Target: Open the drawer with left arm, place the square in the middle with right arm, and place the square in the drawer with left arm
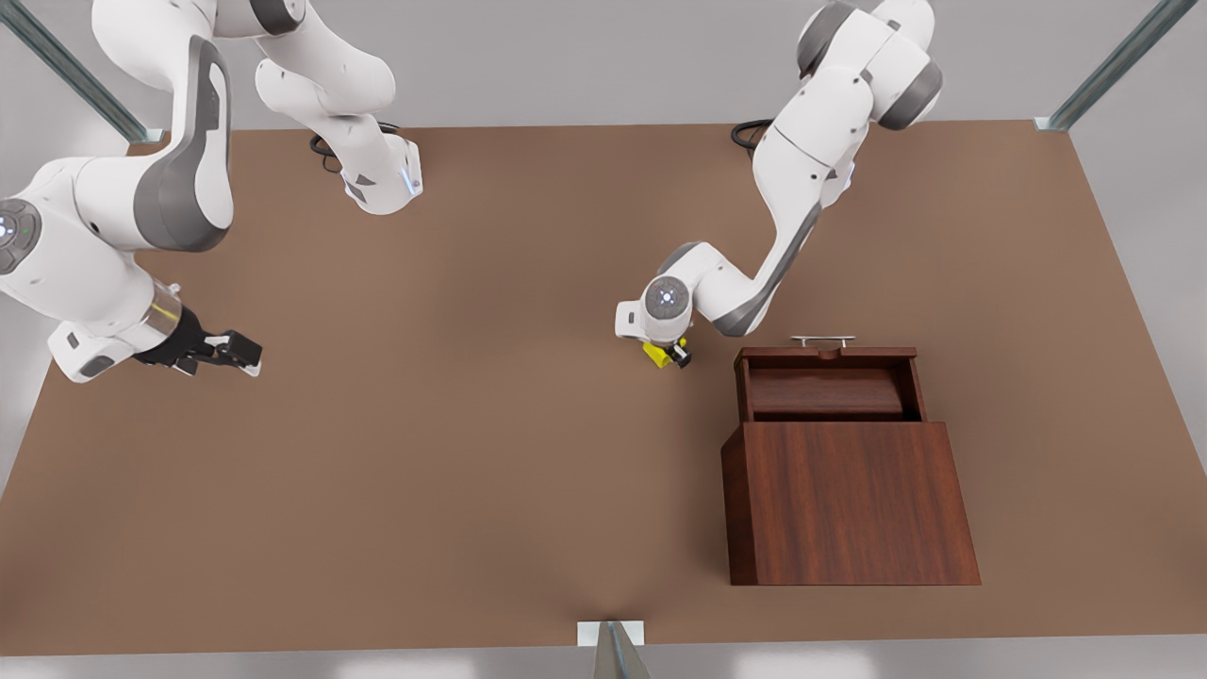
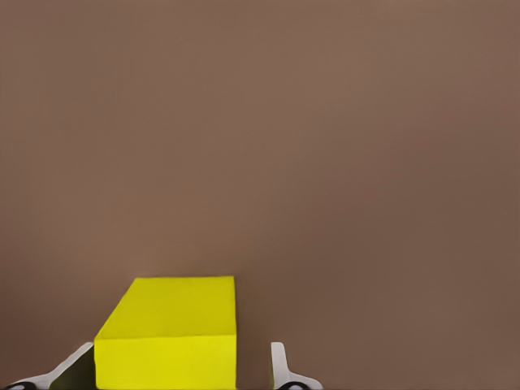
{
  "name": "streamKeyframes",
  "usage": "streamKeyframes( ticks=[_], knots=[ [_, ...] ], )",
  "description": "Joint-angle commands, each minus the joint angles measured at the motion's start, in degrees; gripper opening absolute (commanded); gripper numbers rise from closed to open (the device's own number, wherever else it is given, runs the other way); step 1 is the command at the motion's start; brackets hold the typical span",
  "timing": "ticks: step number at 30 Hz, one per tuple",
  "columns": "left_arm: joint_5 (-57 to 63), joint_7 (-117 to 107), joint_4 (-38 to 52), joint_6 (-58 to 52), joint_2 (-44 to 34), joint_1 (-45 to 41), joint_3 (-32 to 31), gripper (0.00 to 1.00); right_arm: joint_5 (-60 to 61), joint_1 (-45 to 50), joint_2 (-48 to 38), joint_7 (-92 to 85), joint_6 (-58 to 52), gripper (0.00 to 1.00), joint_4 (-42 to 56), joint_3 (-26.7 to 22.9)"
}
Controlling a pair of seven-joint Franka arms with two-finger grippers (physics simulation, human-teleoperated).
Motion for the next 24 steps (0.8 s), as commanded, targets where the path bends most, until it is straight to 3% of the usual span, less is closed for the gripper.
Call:
streamKeyframes(
  ticks=[1, 14, 18, 24],
  knots=[
    [0.01, 0.00, 0.00, 0.00, 0.00, 0.01, -0.05, 1.00, 0.00, -0.01, 0.00, 0.00, 0.00, 1.00, 0.00, -0.08],
    [0.01, 0.00, -3.87, 3.08, -1.05, -0.52, 1.18, 1.00, 0.00, -0.36, 0.08, 0.00, 0.35, 1.00, 0.00, -0.08],
    [0.01, 0.00, -4.22, 3.69, -0.88, -0.52, 1.18, 0.75, 0.00, -0.36, 0.08, 0.00, 0.35, 1.00, 0.00, -0.08],
    [0.01, -0.09, -4.13, 3.69, -0.61, -0.52, 1.53, 0.71, 0.09, -0.45, 0.17, 0.00, 0.35, 1.00, 0.00, -0.08]
  ],
)
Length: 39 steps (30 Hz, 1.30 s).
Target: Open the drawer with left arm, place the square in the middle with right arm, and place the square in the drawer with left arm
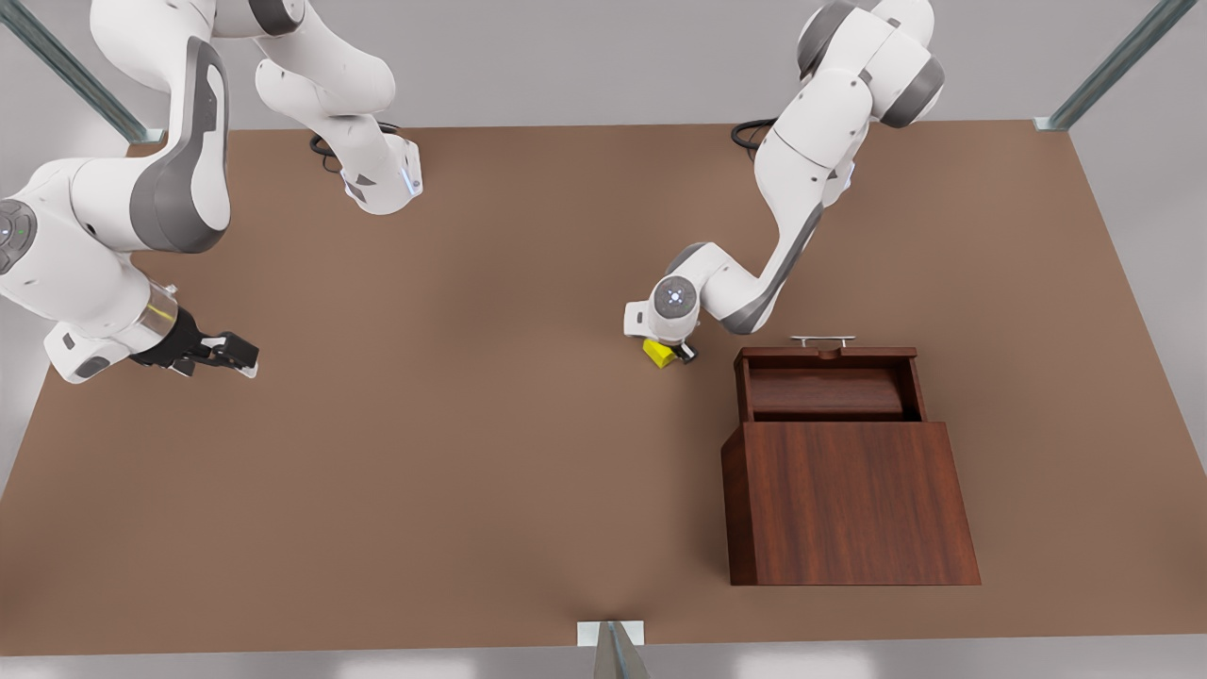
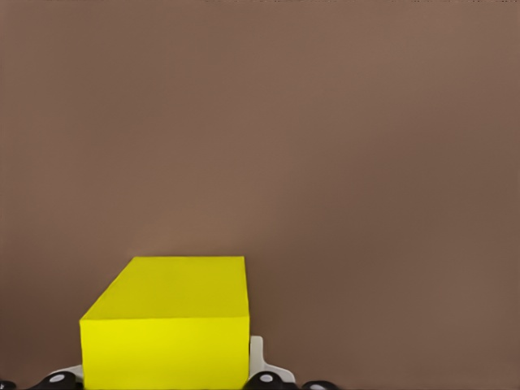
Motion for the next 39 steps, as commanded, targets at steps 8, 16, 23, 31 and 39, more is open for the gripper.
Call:
streamKeyframes(
  ticks=[8, 16, 23, 31, 39],
  knots=[
    [-0.24, -0.77, 0.01, 0.44, -0.71, 0.00, -0.08, 0.67, -0.09, -0.32, 0.90, 0.00, -0.44, 1.00, 1.14, 0.09],
    [-2.70, -14.65, 1.24, -0.79, -5.54, -2.11, -0.08, 0.67, -0.53, -0.41, 0.54, 0.09, -0.70, 1.00, 0.62, 0.09],
    [-6.04, -37.06, 8.98, -23.11, -21.44, -3.08, 6.42, 0.67, -0.53, -0.49, -0.33, 0.18, -0.53, 1.00, -0.53, 0.00],
    [-7.88, -31.27, 8.54, -24.61, -24.44, 14.32, 12.13, 0.68, -0.70, -0.41, -1.74, 0.09, 1.67, 1.00, -2.37, -0.18],
    [-7.18, -20.54, 8.01, -22.24, -18.99, 17.84, 12.13, 0.68, -0.70, -0.49, -1.30, 0.00, 1.58, 1.00, -2.02, -0.26]
  ],
)
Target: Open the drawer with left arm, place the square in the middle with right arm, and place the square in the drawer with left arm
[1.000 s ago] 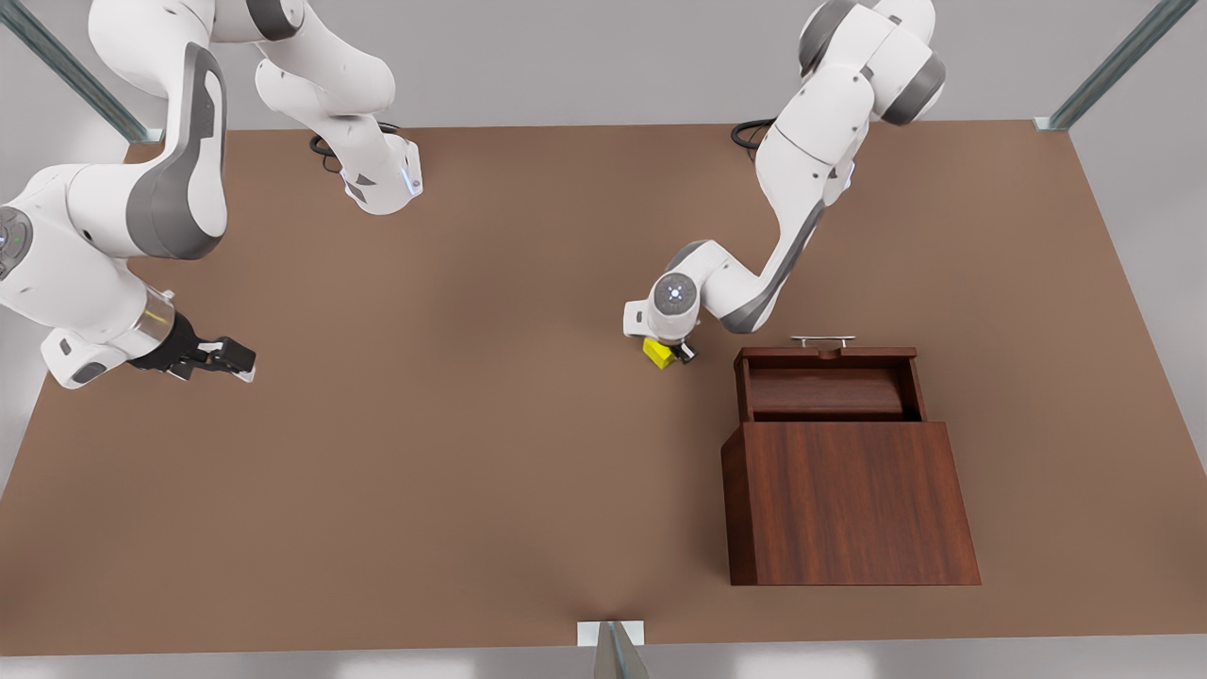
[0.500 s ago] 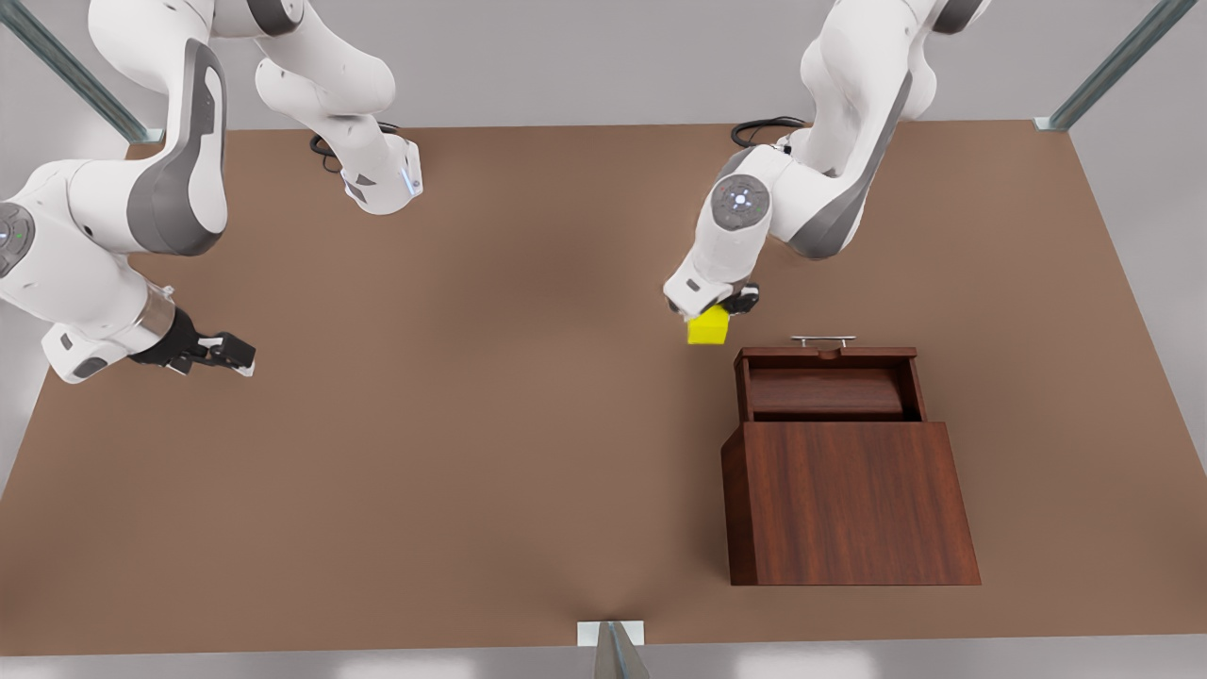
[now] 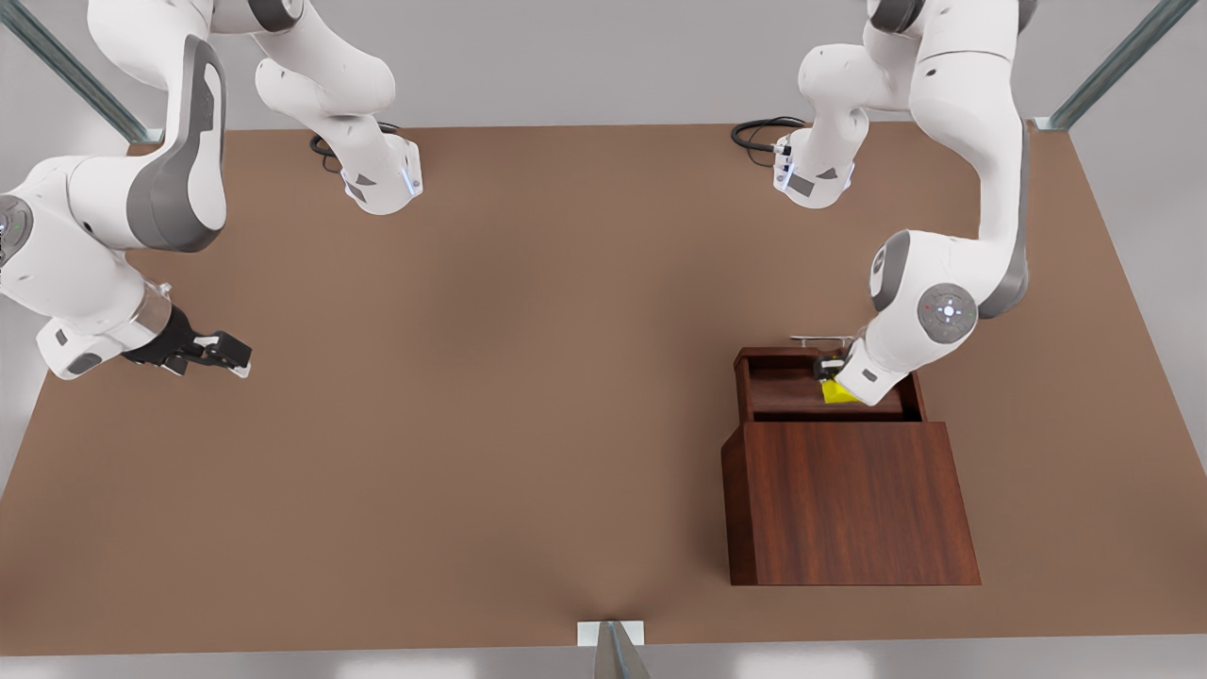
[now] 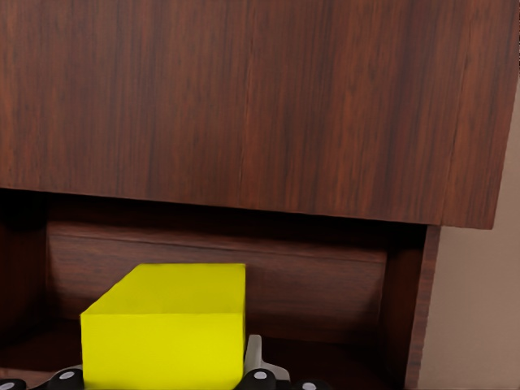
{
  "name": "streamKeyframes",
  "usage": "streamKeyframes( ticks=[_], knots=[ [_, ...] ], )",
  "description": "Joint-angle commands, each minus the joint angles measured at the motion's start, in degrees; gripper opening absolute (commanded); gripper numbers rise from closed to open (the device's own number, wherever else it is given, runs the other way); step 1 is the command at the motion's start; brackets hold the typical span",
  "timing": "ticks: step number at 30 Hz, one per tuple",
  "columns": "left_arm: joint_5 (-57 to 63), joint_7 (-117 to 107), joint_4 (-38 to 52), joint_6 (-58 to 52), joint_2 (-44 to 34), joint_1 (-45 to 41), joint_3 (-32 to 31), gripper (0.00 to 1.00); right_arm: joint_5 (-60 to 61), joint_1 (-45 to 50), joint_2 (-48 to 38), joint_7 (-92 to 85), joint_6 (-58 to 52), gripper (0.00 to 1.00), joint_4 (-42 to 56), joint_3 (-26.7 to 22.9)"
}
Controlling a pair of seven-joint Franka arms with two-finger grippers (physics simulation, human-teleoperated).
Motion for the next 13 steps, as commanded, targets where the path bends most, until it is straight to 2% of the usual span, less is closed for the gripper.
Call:
streamKeyframes(
  ticks=[1, 2, 7, 8, 9, 10, 13],
  knots=[
    [-0.28, 0.01, 0.00, -0.01, 0.20, 0.09, 0.00, 0.87, 0.00, -0.04, 0.01, 0.00, 0.00, 1.00, 0.01, 0.05],
    [-0.37, 0.01, 0.00, 0.08, 0.37, 0.09, 0.00, 1.00, 0.00, -0.04, 0.09, 0.00, 0.00, 1.00, 0.18, -0.03],
    [-0.28, -0.16, 0.70, -0.62, -0.15, 0.09, 0.00, 1.00, 0.00, -0.04, 0.18, 0.00, 0.09, 1.00, 0.36, -0.03],
    [-0.11, 0.18, 3.59, -7.20, -3.93, 0.09, -0.08, 1.00, 0.00, -0.04, 0.18, 0.09, 0.09, 1.00, 0.36, -0.03],
    [-0.28, 8.69, 12.37, -19.67, -3.67, 0.01, -0.35, 1.00, 0.00, -0.04, 0.18, 0.00, 0.09, 1.00, 0.36, -0.03],
    [0.07, 20.03, 18.09, -27.16, -4.19, 0.01, -0.08, 1.00, 0.00, -0.04, 0.18, 0.00, 0.09, 1.00, 0.36, -0.03],
    [2.62, 19.44, 22.68, -29.01, -4.99, 0.01, 0.00, 1.00, 0.00, -0.04, 0.18, 0.00, 0.00, 1.00, 0.36, -0.03]
  ],
)
